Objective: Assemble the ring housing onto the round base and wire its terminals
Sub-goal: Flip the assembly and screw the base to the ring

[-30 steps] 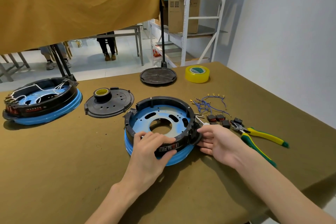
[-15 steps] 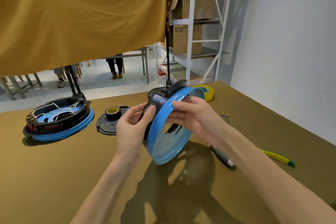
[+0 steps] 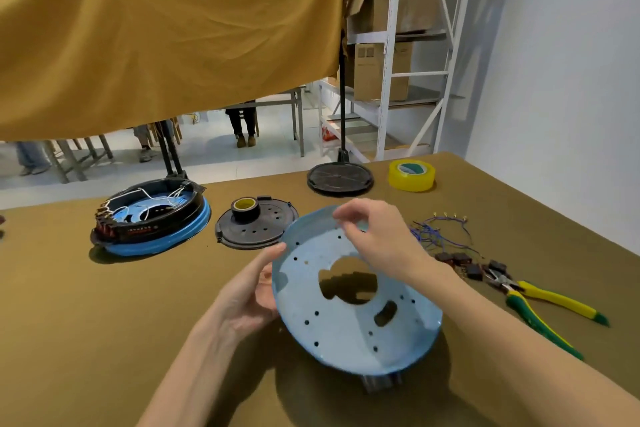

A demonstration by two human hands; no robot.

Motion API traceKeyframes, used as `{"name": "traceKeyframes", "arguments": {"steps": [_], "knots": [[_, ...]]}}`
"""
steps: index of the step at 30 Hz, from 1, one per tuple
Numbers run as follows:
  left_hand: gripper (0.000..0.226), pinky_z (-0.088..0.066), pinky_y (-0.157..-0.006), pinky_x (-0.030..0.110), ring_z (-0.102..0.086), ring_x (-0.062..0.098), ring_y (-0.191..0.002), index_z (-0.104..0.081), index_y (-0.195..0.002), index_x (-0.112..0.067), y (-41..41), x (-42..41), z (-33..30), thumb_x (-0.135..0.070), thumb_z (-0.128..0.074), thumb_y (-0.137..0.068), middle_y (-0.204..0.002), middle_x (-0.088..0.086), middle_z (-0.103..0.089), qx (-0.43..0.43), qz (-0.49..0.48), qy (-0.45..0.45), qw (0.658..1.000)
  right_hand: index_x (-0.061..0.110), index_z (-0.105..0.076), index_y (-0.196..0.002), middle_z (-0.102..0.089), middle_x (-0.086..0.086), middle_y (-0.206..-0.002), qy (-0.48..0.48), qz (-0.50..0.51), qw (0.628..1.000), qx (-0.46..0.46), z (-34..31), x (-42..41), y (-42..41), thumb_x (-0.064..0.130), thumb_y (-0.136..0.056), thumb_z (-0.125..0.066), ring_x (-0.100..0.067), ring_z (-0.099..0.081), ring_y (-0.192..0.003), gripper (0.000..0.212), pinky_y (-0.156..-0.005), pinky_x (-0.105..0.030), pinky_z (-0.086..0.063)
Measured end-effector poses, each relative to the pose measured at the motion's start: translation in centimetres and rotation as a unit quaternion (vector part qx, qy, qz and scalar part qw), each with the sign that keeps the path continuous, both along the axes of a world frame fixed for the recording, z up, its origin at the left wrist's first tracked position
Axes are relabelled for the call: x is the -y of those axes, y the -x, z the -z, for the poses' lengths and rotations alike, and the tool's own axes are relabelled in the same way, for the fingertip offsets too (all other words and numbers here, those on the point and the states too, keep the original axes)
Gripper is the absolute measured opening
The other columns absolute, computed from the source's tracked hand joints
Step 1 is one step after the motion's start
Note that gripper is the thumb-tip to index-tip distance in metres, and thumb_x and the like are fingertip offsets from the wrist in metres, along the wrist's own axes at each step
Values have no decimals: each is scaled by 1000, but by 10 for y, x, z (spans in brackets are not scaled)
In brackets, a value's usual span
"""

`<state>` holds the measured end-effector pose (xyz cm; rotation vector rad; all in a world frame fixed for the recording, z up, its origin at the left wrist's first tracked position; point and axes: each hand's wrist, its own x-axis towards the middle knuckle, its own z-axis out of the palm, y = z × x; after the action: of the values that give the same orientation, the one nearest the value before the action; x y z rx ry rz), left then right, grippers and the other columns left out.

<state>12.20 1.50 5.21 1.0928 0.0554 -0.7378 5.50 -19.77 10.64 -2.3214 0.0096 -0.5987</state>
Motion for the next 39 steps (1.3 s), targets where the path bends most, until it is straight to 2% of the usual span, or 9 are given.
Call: {"name": "traceKeyframes", "arguments": {"steps": [4, 8, 17, 23, 26, 30, 34, 36, 39], "knots": [[54, -59, -81, 40, -71, 29, -86, -82, -100, -11, 2, 4, 12, -47, -93, -61, -105, 15, -73, 22, 71, -41, 996, 20, -64, -129, -57, 0, -123, 193, 73, 978, 11, 22, 21, 11, 26, -91, -70, -19, -48, -121, 38, -109, -38, -32], [62, -55, -95, 44, -69, 32, -103, -80, -110, -16, 4, 13, 12, -61, -85, -67, -122, 20, -70, 58, 141, -80, 985, 28, -34, -155, -44, 3, -147, 231, -15, 960, -156, 20, 33, 13, 50, -90, -69, -20, -37, -137, 77, -116, -38, -25], [77, -41, -114, 52, -60, 35, -111, -70, -127, -7, -2, 14, 24, -57, -85, -71, -137, 29, -60, 51, 191, -91, 976, 28, -58, -120, -54, 7, -110, 236, -58, 947, -209, 21, 31, -11, 63, -89, -65, -14, -55, -99, 47, -86, -36, -50], [54, -58, -87, 39, -74, 28, -93, -82, -105, -18, 4, 22, 30, -56, -86, -67, -112, 15, -75, 31, 173, -75, 982, 36, -45, -140, -52, 13, -120, 234, -147, 929, -245, 30, 26, -18, 70, -77, -72, -10, -45, -107, 77, -83, -25, -35], [58, -61, -85, 39, -75, 29, -96, -81, -108, -19, 5, 22, 30, -60, -86, -67, -118, 15, -75, 25, 167, -68, 983, 40, -25, -153, -43, 12, -132, 248, -157, 918, -268, 31, 34, -13, 68, -72, -79, -12, -35, -116, 102, -89, -30, -31], [66, -53, -99, 45, -70, 33, -106, -77, -120, -14, 9, 25, 32, -61, -83, -74, -126, 18, -72, -22, 142, -23, 989, 40, -25, -155, -42, 11, -132, 238, -152, 927, -246, 32, 38, -7, 64, -74, -81, -13, -35, -117, 102, -92, -30, -32], [23, -52, -75, 39, -62, 28, -78, -72, -93, -13, 15, 34, 33, -32, -78, -81, -94, 14, -62, -58, 105, 41, 992, 39, -25, -157, -42, 12, -134, 201, -126, 941, -243, 31, 46, -1, 64, -75, -81, -12, -35, -122, 103, -102, -34, -38], [27, -46, -66, 36, -46, 24, -68, -52, -84, -17, 15, 38, 35, -18, -77, -75, -83, 9, -40, -66, 77, 49, 994, 37, -23, -158, -42, 11, -135, 189, -111, 944, -247, 31, 50, 0, 65, -74, -81, -12, -34, -125, 105, -108, -39, -38], [24, -48, -52, 28, -45, 19, -52, -49, -72, -17, 15, 39, 37, -10, -72, -71, -70, 4, -36, -82, 70, 53, 993, 37, -18, -161, -41, 12, -129, 189, -100, 943, -254, 33, 52, -2, 70, -73, -79, -13, -33, -123, 112, -109, -42, -38]]}}
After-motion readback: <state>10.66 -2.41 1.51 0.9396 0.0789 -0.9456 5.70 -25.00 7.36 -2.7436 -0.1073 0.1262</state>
